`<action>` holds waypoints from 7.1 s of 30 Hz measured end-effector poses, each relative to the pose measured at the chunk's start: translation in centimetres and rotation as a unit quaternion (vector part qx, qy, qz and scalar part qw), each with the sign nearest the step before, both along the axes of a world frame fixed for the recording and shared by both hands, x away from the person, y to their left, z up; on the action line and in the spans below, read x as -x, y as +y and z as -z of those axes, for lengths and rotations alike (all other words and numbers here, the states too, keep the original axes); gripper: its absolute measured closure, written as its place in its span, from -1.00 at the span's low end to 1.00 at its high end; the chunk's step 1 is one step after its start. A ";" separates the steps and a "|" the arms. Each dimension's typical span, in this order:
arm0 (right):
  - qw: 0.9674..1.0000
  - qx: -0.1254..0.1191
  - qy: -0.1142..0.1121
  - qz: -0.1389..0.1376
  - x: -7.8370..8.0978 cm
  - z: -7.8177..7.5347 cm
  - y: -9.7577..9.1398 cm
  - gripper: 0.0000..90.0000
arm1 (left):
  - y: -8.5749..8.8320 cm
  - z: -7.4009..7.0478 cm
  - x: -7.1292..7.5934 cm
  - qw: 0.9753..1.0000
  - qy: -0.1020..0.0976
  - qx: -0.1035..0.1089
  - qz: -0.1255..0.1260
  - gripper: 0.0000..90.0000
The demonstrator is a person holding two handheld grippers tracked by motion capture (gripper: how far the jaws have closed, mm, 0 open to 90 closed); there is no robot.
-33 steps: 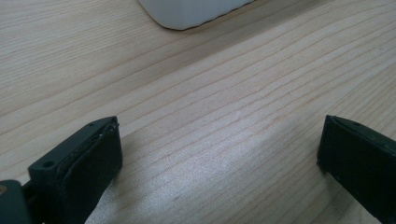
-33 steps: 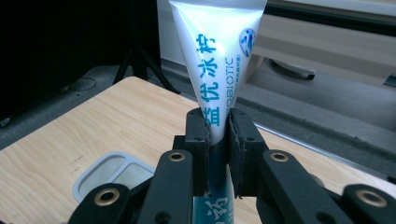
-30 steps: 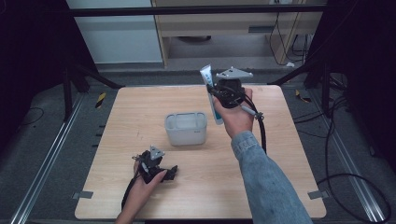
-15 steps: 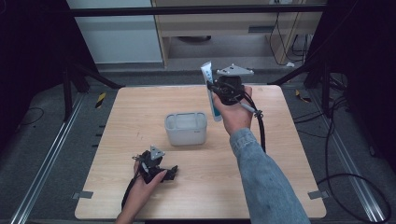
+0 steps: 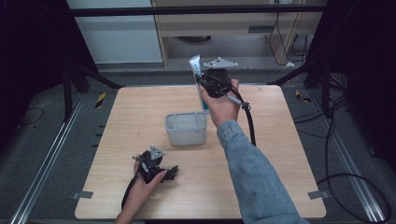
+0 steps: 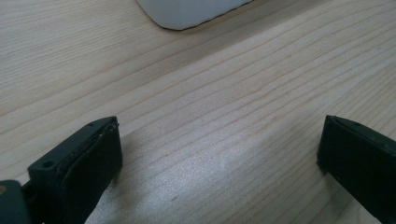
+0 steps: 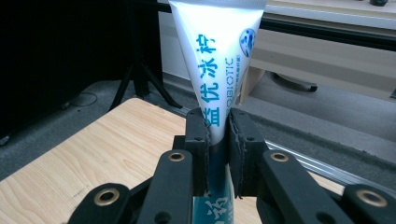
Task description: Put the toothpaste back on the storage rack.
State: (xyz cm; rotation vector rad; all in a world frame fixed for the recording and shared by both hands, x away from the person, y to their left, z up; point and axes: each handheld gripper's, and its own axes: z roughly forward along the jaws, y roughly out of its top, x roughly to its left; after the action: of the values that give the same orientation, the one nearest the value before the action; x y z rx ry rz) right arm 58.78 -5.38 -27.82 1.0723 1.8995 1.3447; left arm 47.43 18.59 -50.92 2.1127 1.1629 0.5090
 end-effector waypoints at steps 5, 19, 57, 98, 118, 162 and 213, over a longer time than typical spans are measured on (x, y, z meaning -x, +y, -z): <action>1.000 -0.001 0.000 0.000 -0.4 0.7 0.7 0.76 | 0.0 0.0 0.1 1.000 0.000 0.001 -0.002 -1.00; 1.000 -0.014 -0.003 -0.020 -0.3 1.6 3.1 0.76 | -0.1 0.0 0.1 1.000 0.000 0.001 -0.003 -1.00; 0.998 0.005 0.035 -0.043 0.4 6.0 6.2 0.76 | -0.1 0.0 0.0 1.000 0.000 0.000 -0.001 -1.00; 0.996 0.040 0.073 -0.043 0.8 9.6 5.8 0.76 | -0.2 0.0 0.0 1.000 0.000 0.000 0.003 -1.00; 0.993 0.063 0.090 -0.043 1.2 10.8 5.6 0.76 | -0.2 0.0 0.0 1.000 0.000 0.001 0.003 -1.00; 0.988 0.079 0.123 -0.053 0.4 11.1 7.0 0.73 | -0.2 0.0 -0.1 1.000 0.000 0.001 0.004 -1.00; 0.981 0.121 0.133 -0.068 2.3 9.6 6.1 -0.65 | -0.4 0.0 0.0 1.000 0.000 0.001 0.007 -1.00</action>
State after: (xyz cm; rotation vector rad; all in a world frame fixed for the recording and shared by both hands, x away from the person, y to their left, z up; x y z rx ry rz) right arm 56.51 0.71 -37.45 1.0557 2.3005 1.0451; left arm 47.47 18.17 -50.94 2.1174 1.1483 0.5020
